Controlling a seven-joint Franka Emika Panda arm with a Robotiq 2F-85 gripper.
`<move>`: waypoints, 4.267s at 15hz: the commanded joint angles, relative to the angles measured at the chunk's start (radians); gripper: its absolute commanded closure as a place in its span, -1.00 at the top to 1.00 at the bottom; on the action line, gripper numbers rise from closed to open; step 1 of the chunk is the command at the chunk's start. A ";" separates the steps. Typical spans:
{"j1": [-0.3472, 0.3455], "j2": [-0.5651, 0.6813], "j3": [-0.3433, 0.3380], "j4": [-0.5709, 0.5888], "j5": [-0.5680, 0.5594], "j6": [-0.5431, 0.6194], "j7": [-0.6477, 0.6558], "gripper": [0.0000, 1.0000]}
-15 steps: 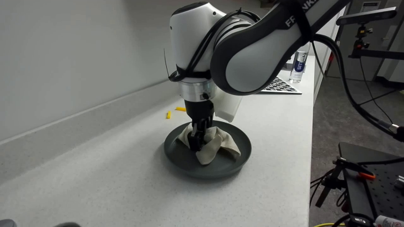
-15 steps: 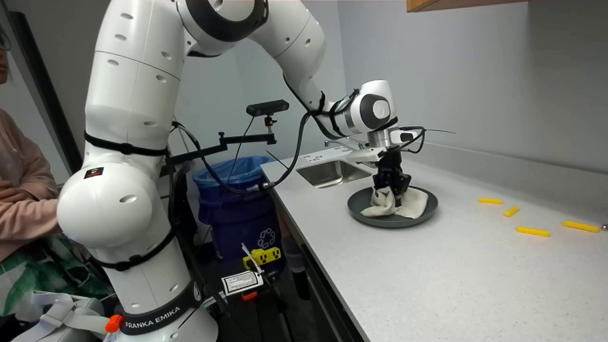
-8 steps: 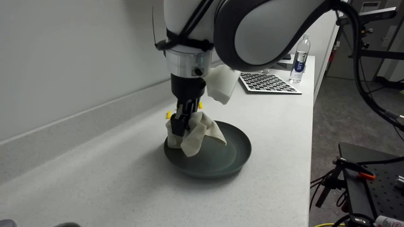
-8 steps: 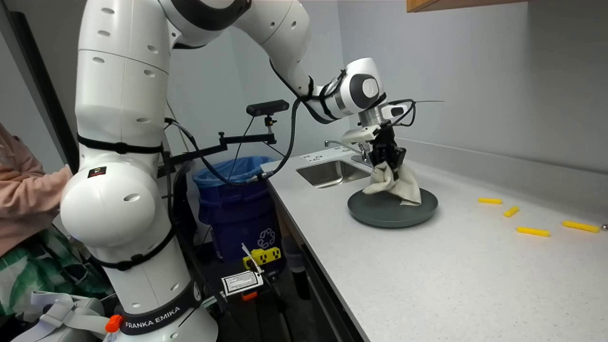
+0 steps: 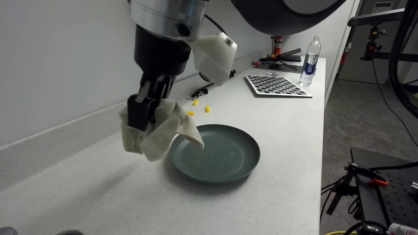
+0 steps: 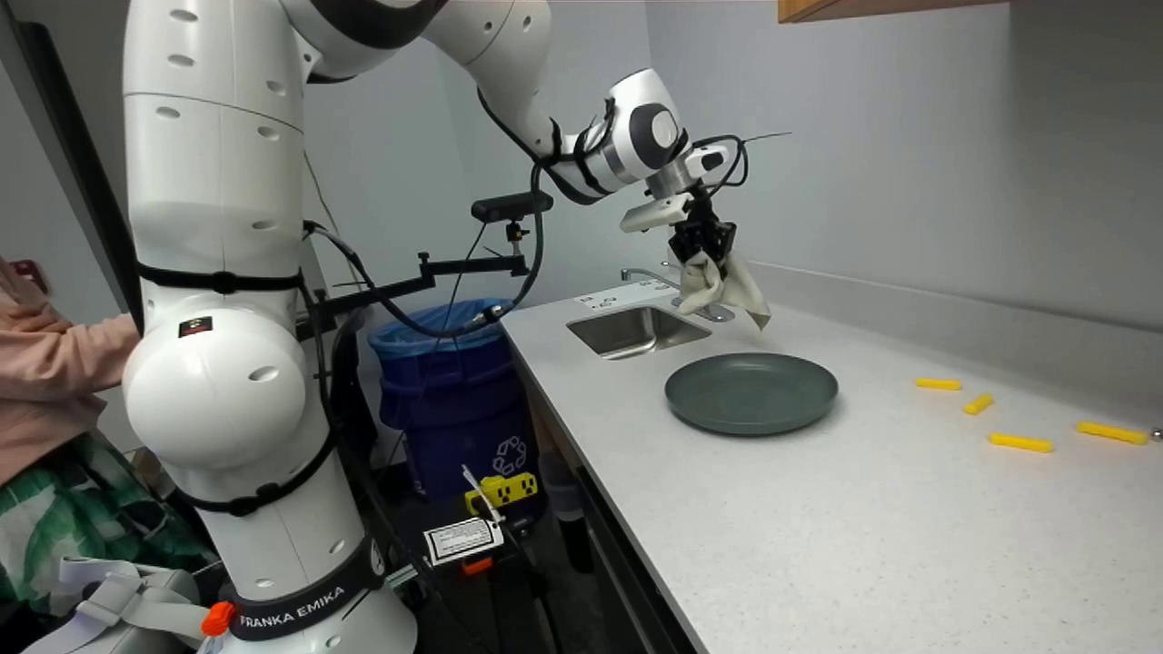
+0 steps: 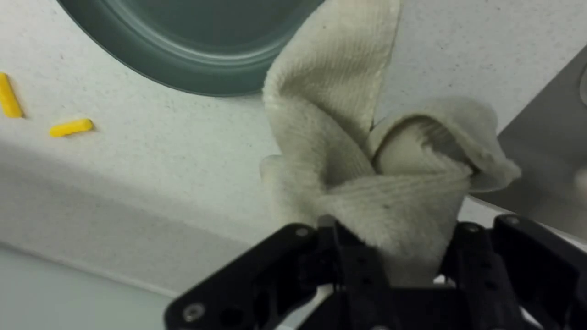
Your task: Wipe the plate with the towel, put the towel on the counter then move the plate backwards
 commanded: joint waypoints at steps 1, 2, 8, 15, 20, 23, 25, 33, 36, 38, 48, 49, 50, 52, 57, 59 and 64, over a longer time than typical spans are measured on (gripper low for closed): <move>0.009 0.006 0.026 0.015 0.036 0.039 -0.050 -0.95; 0.009 0.009 0.036 0.009 0.050 0.046 -0.054 -0.95; 0.014 0.032 0.067 -0.001 0.129 0.030 -0.049 -0.29; -0.009 0.046 0.092 0.004 0.245 -0.002 -0.112 0.64; -0.014 0.037 0.074 -0.013 0.287 -0.009 -0.143 1.00; -0.031 0.030 0.058 -0.044 0.287 -0.007 -0.141 1.00; -0.046 0.023 0.044 -0.072 0.284 -0.007 -0.139 1.00; -0.120 0.009 -0.035 -0.170 0.272 0.010 -0.119 0.31; -0.140 0.011 -0.057 -0.193 0.271 0.009 -0.116 -0.20; -0.149 0.013 -0.065 -0.217 0.273 0.008 -0.117 -0.47; -0.144 -0.009 -0.116 -0.342 0.212 -0.003 -0.076 -1.00; -0.145 -0.016 -0.121 -0.351 0.207 -0.005 -0.072 -1.00; -0.145 -0.024 -0.127 -0.363 0.198 -0.006 -0.066 -1.00; -0.147 -0.039 -0.138 -0.388 0.188 -0.007 -0.057 -1.00; -0.155 -0.078 -0.162 -0.453 0.161 -0.008 -0.017 -1.00; -0.157 -0.095 -0.172 -0.480 0.145 -0.011 0.002 -1.00; -0.173 -0.149 -0.199 -0.559 0.085 -0.029 0.052 -1.00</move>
